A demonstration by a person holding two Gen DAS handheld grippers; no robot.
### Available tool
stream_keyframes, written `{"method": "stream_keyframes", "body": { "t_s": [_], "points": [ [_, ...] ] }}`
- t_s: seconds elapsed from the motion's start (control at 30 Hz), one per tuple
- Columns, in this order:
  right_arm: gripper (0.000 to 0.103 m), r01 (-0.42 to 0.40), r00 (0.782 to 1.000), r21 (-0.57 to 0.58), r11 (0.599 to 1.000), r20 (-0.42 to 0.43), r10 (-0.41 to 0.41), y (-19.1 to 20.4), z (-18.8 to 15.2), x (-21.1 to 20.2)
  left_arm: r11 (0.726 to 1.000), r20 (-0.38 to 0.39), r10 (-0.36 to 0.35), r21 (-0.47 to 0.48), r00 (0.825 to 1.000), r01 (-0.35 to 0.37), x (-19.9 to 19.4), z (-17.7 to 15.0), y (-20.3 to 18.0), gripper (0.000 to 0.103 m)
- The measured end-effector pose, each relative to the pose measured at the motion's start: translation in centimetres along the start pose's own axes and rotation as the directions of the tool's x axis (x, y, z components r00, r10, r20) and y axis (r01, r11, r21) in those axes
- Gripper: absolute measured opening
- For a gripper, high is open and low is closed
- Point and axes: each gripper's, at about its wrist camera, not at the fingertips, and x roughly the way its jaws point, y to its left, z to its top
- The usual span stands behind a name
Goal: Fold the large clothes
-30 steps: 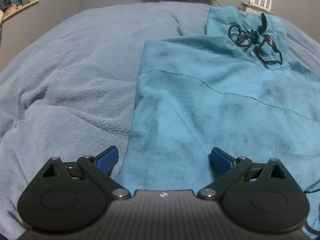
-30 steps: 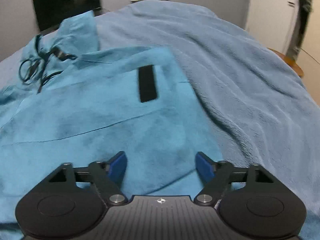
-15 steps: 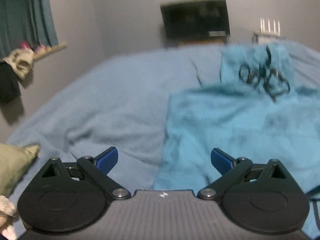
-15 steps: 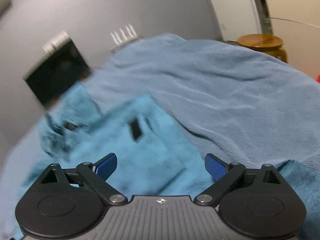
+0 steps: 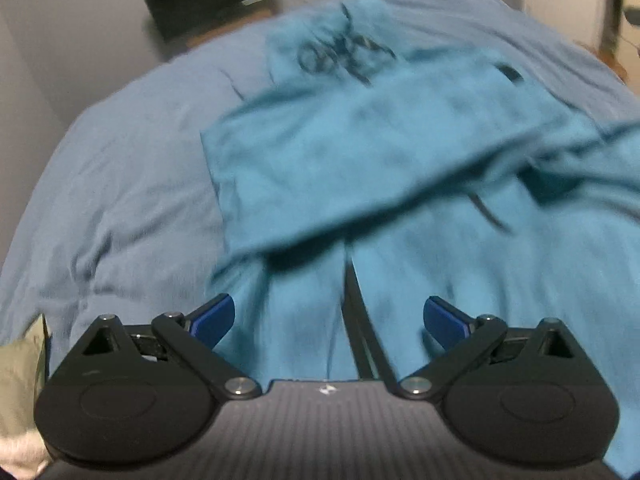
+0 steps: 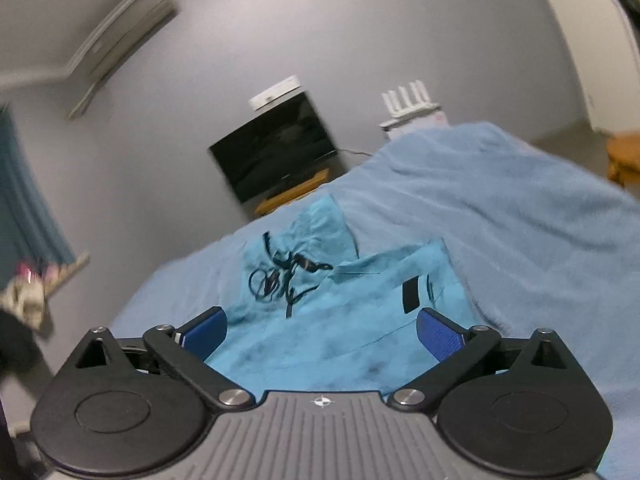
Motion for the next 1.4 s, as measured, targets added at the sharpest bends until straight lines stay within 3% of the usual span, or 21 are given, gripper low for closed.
{"method": "stream_keyframes", "body": {
  "t_s": [0.1, 0.2, 0.27, 0.4, 0.57, 0.8, 0.9, 1.03, 1.13, 1.2, 1.33, 1.4],
  "points": [
    [0.102, 0.005, 0.999, -0.177, 0.984, -0.03, -0.01, 1.4, 0.1, -2.7, 0.999, -0.017, -0.033, -0.024, 0.999, 0.032, -2.1, -2.9, 0.8, 0.102],
    [0.102, 0.019, 0.996, -0.326, 0.945, -0.072, -0.045, 2.3, -0.2, -5.2, 0.987, 0.016, -0.096, -0.13, 0.995, 0.098, -4.5, -5.7, 3.0, 0.102],
    [0.102, 0.025, 0.994, -0.369, 0.929, -0.086, -0.061, 2.5, -0.5, -6.8, 0.973, 0.042, -0.116, -0.194, 0.992, 0.122, -5.8, -7.4, 4.2, 0.102],
    [0.102, -0.013, 0.991, -0.351, 0.936, -0.127, -0.034, 1.1, -1.1, -9.7, 0.973, 0.095, -0.118, -0.186, 0.988, 0.134, -8.7, -9.2, 4.8, 0.102],
    [0.102, -0.024, 0.987, -0.381, 0.924, -0.158, -0.04, -0.6, -1.3, -13.0, 0.987, 0.156, -0.13, -0.076, 0.979, 0.143, -12.9, -10.3, 4.4, 0.102],
    [0.102, -0.044, 0.966, -0.554, 0.832, -0.236, -0.106, -2.3, -1.4, -17.8, 0.979, 0.153, -0.194, 0.092, 0.969, 0.182, -15.4, -11.6, 3.7, 0.102],
    [0.102, -0.077, 0.952, -0.593, 0.801, -0.283, -0.118, -2.8, -1.3, -20.1, 0.973, 0.166, -0.195, 0.16, 0.967, 0.169, -15.4, -11.8, 3.0, 0.102],
    [0.102, -0.156, 0.929, -0.62, 0.769, -0.356, -0.099, -2.8, -1.5, -21.9, 0.94, 0.134, -0.264, 0.258, 0.955, 0.224, -14.6, -11.9, 2.6, 0.102],
    [0.102, -0.253, 0.9, -0.645, 0.721, -0.43, -0.069, -2.2, -2.6, -23.0, 0.917, 0.093, -0.306, 0.297, 0.947, 0.267, -14.3, -12.3, 2.6, 0.102],
    [0.102, -0.291, 0.892, -0.672, 0.681, -0.447, -0.061, -1.5, -3.3, -23.2, 0.911, 0.091, -0.313, 0.311, 0.945, 0.272, -14.3, -12.7, 2.6, 0.102],
    [0.102, -0.298, 0.898, -0.761, 0.576, -0.428, -0.101, -0.1, -5.5, -22.1, 0.889, 0.064, -0.31, 0.374, 0.949, 0.265, -14.1, -13.8, 1.9, 0.102],
    [0.102, -0.323, 0.896, -0.771, 0.549, -0.436, -0.084, 0.4, -6.0, -21.3, 0.873, 0.07, -0.289, 0.428, 0.955, 0.233, -13.9, -14.5, 1.1, 0.102]
  ]
}}
